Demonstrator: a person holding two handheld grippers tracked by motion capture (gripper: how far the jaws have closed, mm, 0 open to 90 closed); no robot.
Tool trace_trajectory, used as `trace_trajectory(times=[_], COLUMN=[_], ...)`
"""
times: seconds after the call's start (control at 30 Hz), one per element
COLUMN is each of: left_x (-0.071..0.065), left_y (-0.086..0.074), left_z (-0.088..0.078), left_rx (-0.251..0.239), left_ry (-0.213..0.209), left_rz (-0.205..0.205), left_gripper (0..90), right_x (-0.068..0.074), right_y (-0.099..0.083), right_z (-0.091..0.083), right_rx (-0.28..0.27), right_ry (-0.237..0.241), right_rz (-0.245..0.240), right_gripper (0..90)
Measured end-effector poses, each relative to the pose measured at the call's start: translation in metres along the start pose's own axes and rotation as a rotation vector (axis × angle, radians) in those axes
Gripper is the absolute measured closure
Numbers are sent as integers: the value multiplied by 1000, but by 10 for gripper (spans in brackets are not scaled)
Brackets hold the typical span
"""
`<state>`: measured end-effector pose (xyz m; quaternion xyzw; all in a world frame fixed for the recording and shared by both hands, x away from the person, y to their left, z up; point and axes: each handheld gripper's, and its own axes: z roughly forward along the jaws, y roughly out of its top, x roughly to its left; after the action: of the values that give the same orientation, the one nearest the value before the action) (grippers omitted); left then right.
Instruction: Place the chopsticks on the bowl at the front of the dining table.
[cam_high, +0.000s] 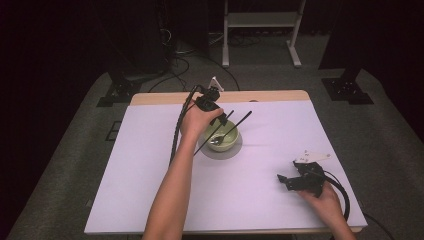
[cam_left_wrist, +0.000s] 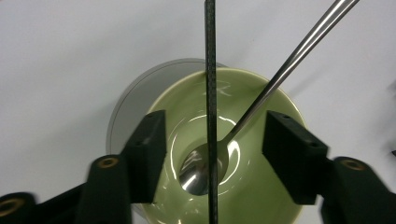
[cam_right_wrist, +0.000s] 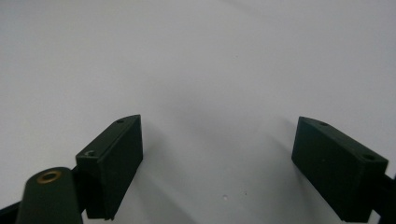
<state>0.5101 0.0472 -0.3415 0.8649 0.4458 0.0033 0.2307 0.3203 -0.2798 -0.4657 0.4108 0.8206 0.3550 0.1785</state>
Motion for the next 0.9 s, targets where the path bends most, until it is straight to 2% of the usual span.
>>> trace_trajectory(times=[0.2, 0.47, 0.5, 0.6, 0.67, 0.9], left_x=[3, 4, 6, 8, 11, 19], left_y=[-11, -24, -29, -34, -42, -62], left_z=[-12, -27, -31, -34, -39, -51], left_rx=[-41, -72, -73, -86, -97, -126], left_ry=[7, 34, 35, 42, 70, 68], left_rz=[10, 22, 17, 15, 1, -9], left_gripper=[195, 162, 101, 100, 100, 100], right_x=[0, 0, 0, 0, 0, 0], right_y=[0, 0, 0, 0, 0, 0], right_z=[0, 0, 0, 0, 0, 0], right_rx=[0, 0, 0, 0, 0, 0], right_ry=[0, -1, -1, -1, -1, -1], right_rz=[-1, -3, -3, -3, -3, -2], right_gripper=[152, 152, 152, 152, 152, 152])
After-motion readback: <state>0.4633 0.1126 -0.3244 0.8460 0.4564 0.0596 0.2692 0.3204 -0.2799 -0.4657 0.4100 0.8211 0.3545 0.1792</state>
